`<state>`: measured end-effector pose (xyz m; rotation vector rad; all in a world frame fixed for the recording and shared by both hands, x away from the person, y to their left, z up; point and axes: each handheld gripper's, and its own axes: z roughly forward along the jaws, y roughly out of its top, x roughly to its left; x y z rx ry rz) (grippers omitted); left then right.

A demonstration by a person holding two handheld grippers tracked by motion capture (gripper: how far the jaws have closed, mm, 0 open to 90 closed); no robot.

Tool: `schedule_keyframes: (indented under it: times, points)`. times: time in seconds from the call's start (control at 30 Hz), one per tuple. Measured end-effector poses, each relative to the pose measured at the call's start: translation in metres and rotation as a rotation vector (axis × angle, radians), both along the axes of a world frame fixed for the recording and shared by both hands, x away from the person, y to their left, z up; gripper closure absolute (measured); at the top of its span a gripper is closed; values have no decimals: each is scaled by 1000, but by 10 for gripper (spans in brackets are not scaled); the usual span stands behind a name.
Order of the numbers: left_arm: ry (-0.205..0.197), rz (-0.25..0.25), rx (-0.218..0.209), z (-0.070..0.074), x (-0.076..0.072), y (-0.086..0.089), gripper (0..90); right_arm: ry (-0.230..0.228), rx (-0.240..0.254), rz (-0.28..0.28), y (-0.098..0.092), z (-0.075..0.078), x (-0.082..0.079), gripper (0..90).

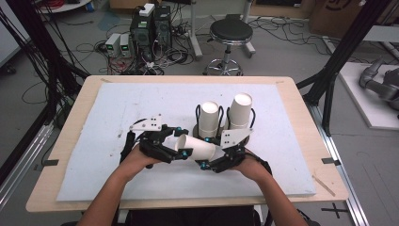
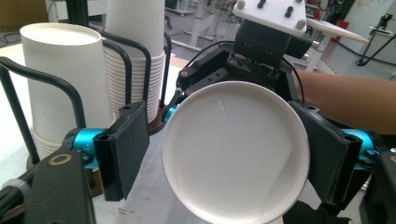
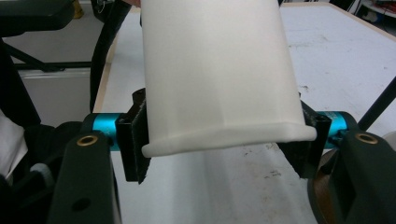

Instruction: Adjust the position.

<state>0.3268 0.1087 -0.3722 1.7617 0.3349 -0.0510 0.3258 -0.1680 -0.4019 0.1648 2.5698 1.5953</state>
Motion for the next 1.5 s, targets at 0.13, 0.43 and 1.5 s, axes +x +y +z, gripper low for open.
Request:
schedule_keyframes:
  times: [0.13,0.43,1.5]
  points:
    - [-13,-34,-19,0,0,1,357,9,7,-1,-1,0,0,349]
    - [-14,-42,-112,1,0,7,358,107,157,-17,-1,2,-2,186]
    - [11,-79,-86,-7,-1,15,358,118,129,15,-6,3,-1,207]
